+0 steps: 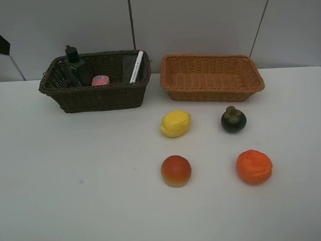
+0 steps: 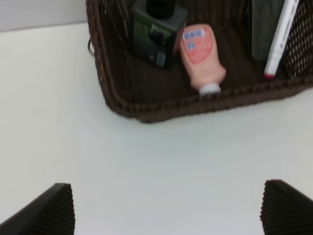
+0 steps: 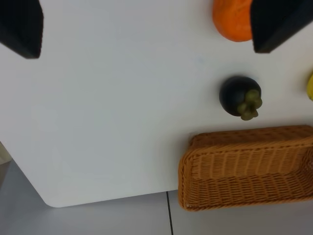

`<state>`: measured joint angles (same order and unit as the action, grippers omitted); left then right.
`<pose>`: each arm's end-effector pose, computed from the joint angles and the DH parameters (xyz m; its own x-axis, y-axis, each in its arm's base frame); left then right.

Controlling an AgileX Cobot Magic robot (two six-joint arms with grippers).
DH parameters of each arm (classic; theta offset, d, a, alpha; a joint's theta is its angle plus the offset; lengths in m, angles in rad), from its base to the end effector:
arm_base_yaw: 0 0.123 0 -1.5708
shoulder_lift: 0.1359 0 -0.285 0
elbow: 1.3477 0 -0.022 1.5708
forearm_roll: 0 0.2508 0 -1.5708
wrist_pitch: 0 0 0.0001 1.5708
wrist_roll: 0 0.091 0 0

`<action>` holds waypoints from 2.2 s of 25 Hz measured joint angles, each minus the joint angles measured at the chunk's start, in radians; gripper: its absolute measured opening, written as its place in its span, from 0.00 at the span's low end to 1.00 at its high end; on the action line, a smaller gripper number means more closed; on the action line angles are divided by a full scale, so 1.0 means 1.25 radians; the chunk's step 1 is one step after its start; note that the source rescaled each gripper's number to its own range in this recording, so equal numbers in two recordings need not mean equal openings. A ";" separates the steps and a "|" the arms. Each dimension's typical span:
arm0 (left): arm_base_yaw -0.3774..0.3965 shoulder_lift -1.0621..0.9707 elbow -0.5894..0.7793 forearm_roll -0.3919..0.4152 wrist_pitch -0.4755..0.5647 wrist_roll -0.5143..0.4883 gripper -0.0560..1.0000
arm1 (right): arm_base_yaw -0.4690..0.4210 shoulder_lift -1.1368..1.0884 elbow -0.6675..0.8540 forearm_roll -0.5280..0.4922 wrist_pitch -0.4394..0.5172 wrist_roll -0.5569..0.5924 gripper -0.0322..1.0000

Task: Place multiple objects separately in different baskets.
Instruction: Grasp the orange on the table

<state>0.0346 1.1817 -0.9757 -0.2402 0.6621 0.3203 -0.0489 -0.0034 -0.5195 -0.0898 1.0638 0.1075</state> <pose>0.2453 -0.0048 0.3285 -0.6785 0.1043 -0.7272 0.1600 0.9871 -0.0077 -0.0083 -0.0067 0.2827 -0.4277 0.0846 -0.8999 0.1467 0.9889 0.0232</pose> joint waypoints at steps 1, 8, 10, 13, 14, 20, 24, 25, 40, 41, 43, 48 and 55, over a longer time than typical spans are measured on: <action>0.000 -0.037 0.035 0.008 0.000 0.001 1.00 | 0.000 0.000 0.000 0.000 0.000 0.000 1.00; 0.000 -0.348 0.209 0.013 0.013 0.003 1.00 | 0.000 0.000 0.000 0.000 0.000 0.000 1.00; 0.000 -0.435 0.247 0.011 0.025 0.003 1.00 | 0.000 0.000 0.000 0.000 0.000 0.000 1.00; 0.000 -0.547 0.298 0.009 0.053 0.003 1.00 | 0.000 0.000 0.000 0.000 0.000 0.000 1.00; 0.000 -0.584 0.315 0.008 0.061 0.002 1.00 | 0.000 0.000 0.000 0.000 0.000 0.000 1.00; 0.000 -0.777 0.371 0.007 0.111 -0.030 1.00 | 0.000 0.000 0.000 0.000 0.000 0.000 1.00; 0.000 -0.886 0.385 -0.005 0.151 -0.045 1.00 | 0.000 0.000 0.000 0.000 0.000 0.000 1.00; 0.000 -0.911 0.385 -0.007 0.155 -0.053 1.00 | 0.000 0.000 0.000 0.000 0.000 0.000 1.00; 0.000 -0.951 0.374 0.145 0.318 -0.227 1.00 | 0.000 0.000 0.000 0.000 0.000 0.000 1.00; 0.000 -0.951 0.374 0.150 0.319 -0.233 1.00 | 0.000 0.000 0.000 0.000 0.000 0.000 1.00; -0.003 -0.951 0.374 0.150 0.319 -0.234 1.00 | 0.000 0.000 0.000 0.000 0.000 0.000 1.00; -0.003 -0.951 0.374 0.144 0.320 -0.226 1.00 | 0.000 0.000 0.000 0.000 0.000 0.000 1.00; -0.003 -0.951 0.374 0.141 0.321 -0.226 1.00 | 0.000 0.000 0.000 0.000 0.000 0.000 1.00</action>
<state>0.0311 -0.0068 -0.5085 -0.0644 1.0638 0.0379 -0.0489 -0.0034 -0.5195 -0.0898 1.0638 0.1075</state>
